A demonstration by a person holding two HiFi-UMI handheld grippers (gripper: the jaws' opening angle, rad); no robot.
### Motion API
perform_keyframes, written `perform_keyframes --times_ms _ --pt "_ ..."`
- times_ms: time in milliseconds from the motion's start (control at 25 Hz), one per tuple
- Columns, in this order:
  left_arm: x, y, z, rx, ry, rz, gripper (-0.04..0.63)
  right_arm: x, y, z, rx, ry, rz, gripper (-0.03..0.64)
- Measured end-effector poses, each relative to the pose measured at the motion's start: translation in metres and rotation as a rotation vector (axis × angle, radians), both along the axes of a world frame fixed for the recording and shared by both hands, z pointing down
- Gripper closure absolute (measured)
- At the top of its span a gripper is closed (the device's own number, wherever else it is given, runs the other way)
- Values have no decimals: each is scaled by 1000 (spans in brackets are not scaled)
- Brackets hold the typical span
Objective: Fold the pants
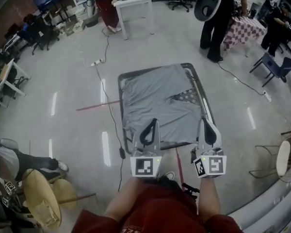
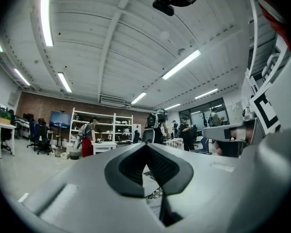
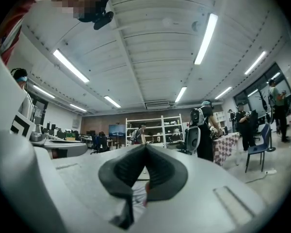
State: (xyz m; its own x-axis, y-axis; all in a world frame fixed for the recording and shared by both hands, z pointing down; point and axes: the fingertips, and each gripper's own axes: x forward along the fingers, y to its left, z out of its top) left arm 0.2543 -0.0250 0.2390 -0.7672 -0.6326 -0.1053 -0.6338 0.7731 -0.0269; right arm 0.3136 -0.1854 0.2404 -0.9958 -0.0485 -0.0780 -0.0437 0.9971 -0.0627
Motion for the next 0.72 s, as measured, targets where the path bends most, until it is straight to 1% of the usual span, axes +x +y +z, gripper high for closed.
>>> perform_keyframes --times_ms 240,480,560,640,720 --pt "-4 3 16 -21 6 -45 591 -7 -11 15 8 22 -36 617" --pt "-16 5 49 -58 21 -85 591 -22 -12 42 37 55 -74 617" --pt "-20 6 62 -110 3 -85 591 -29 -13 53 49 73 -93 617" --pt "-21 6 77 -188 -22 -76 591 -34 -13 70 64 110 -116 617" --pt "-18 11 101 -265 -9 -69 591 -36 -10 91 88 158 -147 615"
